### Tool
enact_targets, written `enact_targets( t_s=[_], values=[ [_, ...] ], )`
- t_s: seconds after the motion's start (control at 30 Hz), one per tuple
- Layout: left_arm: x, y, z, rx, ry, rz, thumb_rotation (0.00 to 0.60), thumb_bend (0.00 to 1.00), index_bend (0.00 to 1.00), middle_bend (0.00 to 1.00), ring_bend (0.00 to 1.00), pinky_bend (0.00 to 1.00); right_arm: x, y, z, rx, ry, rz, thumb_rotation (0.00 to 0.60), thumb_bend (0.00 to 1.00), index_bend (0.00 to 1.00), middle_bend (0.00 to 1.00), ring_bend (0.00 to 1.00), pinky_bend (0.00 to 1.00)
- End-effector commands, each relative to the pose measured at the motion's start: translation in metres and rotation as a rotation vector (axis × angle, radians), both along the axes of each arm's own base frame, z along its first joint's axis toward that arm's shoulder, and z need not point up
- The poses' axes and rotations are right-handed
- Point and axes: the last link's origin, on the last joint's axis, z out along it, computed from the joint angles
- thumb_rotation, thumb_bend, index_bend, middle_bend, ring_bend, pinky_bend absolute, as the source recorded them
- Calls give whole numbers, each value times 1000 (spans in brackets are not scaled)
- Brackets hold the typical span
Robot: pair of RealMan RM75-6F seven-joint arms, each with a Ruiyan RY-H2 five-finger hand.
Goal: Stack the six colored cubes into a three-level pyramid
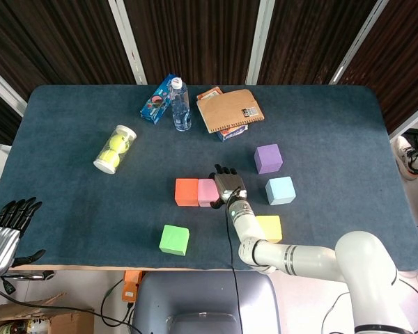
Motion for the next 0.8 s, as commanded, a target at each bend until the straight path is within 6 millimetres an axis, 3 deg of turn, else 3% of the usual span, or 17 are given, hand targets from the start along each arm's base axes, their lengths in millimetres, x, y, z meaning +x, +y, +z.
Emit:
enact_targets(
  t_s=[0.03, 0.33, 0.63, 0.8],
  values=[
    [0, 0, 0, 1, 1, 0, 588, 87, 20, 30, 0, 67, 0, 0, 0, 5, 1, 0, 600, 203, 115, 0, 0, 0],
    [0, 0, 1, 3, 1, 5, 592, 87, 13, 31, 0, 67, -2, 2, 9, 14, 7, 18, 600, 203, 33, 0, 0, 0],
    [1, -1, 3, 8, 2, 6, 592, 87, 13, 30, 0, 67, -27, 8, 54, -18, 71, 54, 600, 202, 2, 0, 0, 0],
    [2, -2, 2, 8, 6, 5, 592, 87, 13, 30, 0, 67, -58, 20, 91, -34, 76, 63, 600, 203, 1, 0, 0, 0]
  ],
)
